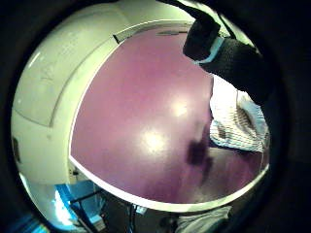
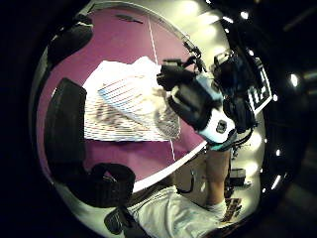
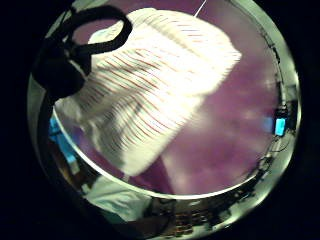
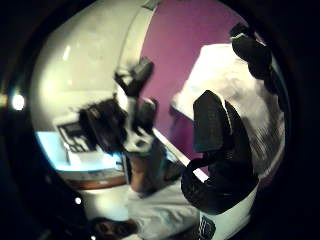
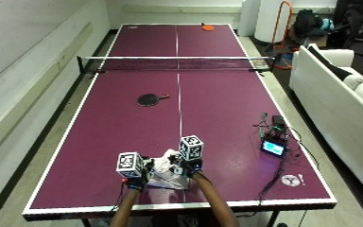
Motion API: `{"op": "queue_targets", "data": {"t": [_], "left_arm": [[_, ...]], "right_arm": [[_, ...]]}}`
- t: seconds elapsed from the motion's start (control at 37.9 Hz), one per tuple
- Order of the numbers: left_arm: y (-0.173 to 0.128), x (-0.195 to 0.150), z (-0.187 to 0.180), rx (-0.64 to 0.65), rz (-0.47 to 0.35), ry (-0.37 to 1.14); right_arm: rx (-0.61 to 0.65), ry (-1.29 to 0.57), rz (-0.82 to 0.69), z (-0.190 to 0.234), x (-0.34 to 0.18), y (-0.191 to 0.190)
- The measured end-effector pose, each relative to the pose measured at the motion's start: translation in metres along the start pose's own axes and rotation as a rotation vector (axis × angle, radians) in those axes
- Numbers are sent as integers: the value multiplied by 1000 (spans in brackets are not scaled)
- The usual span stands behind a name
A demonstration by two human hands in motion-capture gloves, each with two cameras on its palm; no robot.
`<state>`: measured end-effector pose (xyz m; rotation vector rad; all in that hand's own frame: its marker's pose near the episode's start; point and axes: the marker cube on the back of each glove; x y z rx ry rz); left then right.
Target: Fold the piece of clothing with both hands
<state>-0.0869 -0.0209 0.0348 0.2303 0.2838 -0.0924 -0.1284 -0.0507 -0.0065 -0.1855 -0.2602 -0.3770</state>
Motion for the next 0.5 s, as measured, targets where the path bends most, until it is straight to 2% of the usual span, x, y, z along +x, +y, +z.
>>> {"op": "queue_targets", "data": {"t": [0.11,0.21,0.37,0.5], "left_arm": [[-5,16,-8,48,42,-29],[-8,39,-18,79,72,-49],[-8,63,-16,54,119,-61],[-5,64,-8,1,113,-119]], "right_arm": [[2,340,87,-20,51,11],[166,518,215,-34,110,0],[344,469,314,-63,133,30],[383,395,334,-59,142,32]]}}
